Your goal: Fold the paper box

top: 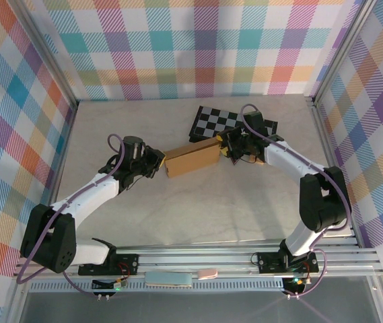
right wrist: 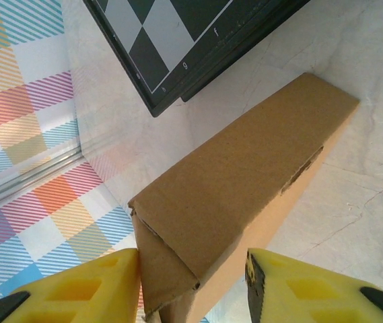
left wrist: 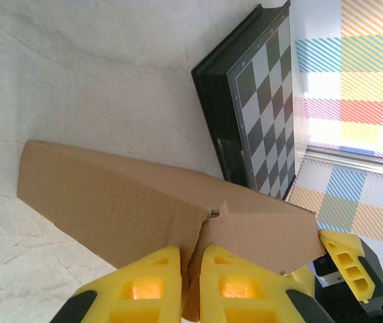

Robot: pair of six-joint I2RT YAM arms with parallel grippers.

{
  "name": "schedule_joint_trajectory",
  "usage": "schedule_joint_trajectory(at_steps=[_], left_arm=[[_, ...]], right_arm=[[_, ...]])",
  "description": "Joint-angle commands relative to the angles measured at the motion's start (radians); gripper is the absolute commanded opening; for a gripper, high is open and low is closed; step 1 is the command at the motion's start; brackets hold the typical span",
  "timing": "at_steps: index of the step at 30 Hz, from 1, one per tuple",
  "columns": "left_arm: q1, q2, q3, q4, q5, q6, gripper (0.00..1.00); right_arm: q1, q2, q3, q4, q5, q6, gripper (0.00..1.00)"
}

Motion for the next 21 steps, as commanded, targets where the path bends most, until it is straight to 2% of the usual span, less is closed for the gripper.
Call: schedule_joint_trajectory(at_steps=[1,7,12,15,17,18,21], left_arm=[[0.017,0.034,-0.035,-0.184,-0.020,0.009,0.10],[0.016,0.036,-0.027,-0.187,-0.021,0.011,0.10],[0.017,0.036,-0.026,-0.187,-0.019,0.013,0.10],[0.016,0.033,-0.025,-0.192,-0.018,0.015,0.10],[0.017,0.034,-0.028,-0.194,-0.018,0.017,0.10],[0.017,0.034,-0.029,-0.193,-0.018,0.018,0.10],[0.017,0.034,-0.031,-0.191,-0.016,0.015,0.10]], right_arm=[[0.000,-0.042,0.000,-0.029,0.018,-0.023,0.45],[0.000,-0.043,-0.032,-0.044,0.016,-0.021,0.32],[-0.003,0.011,-0.059,-0.058,-0.001,-0.006,0.32],[-0.001,0.041,-0.029,-0.180,0.005,-0.028,0.26],[0.000,0.053,-0.009,-0.287,0.020,-0.042,0.16],[0.000,0.057,-0.006,-0.317,0.023,-0.047,0.14],[0.000,0.089,0.031,-0.422,0.019,-0.072,0.18]])
